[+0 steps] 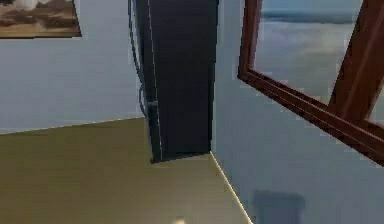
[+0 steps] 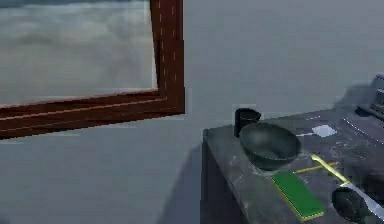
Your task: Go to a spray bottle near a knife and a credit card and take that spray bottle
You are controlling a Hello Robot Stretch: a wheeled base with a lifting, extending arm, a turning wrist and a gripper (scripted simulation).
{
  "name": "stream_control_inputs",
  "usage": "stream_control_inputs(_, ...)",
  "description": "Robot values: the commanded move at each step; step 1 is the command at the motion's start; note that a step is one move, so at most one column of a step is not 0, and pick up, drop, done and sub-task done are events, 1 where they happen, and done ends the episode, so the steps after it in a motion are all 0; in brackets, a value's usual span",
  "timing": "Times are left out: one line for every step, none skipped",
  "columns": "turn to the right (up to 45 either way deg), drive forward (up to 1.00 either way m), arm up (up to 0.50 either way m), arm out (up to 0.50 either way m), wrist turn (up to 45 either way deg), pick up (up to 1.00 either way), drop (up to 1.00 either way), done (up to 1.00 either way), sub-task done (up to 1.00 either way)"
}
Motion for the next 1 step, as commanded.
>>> stream_control_inputs(-45.0, 0.0, 0.0, 0.0, 0.0, 0.0, 0.0, 0.0, 0.0)
